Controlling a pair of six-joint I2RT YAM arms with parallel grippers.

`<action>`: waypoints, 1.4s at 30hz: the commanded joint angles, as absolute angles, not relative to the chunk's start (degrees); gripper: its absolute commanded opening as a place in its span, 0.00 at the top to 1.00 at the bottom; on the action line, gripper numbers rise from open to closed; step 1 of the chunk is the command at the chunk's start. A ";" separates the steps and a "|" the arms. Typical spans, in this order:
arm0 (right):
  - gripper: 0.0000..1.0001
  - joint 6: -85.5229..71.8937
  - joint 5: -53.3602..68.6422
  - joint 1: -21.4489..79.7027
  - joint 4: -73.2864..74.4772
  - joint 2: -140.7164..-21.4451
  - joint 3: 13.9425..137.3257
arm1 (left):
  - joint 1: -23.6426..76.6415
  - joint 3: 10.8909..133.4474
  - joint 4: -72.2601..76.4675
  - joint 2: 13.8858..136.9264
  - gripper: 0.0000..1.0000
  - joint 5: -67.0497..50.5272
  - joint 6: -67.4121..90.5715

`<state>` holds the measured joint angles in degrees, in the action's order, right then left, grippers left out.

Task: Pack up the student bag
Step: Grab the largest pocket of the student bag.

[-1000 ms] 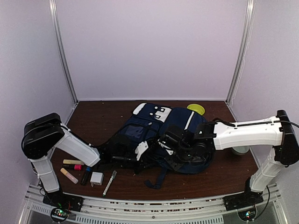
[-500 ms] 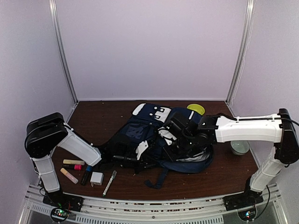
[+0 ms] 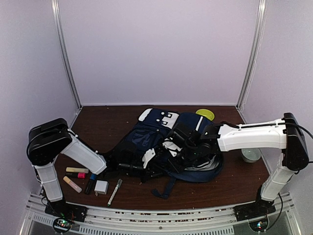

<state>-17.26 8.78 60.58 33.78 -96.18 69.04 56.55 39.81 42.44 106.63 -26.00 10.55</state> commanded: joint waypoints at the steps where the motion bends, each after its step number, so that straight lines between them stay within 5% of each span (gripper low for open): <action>1: 0.83 -11.39 7.62 61.23 41.27 -95.40 67.16 | 56.21 41.34 49.70 106.44 1.00 -29.79 11.95; 8: 0.83 -6.82 1.41 61.10 52.62 -89.68 66.04 | 55.90 41.58 49.06 106.46 1.00 -29.31 11.74; 17: 0.83 -19.52 1.38 61.20 53.14 -81.69 71.03 | 55.94 42.83 47.04 106.89 1.00 -27.35 11.66; 25: 0.63 -50.97 -6.22 66.21 42.02 -75.66 64.67 | 57.66 43.92 43.02 105.56 1.00 -19.57 10.49; 31: 0.57 -68.55 -13.04 70.23 45.59 -82.60 67.62 | 58.15 43.77 43.11 105.81 1.00 -18.87 9.80; 42: 0.53 -75.13 -14.59 72.96 48.62 -95.84 75.63 | 58.27 42.81 44.56 105.91 1.00 -20.39 9.54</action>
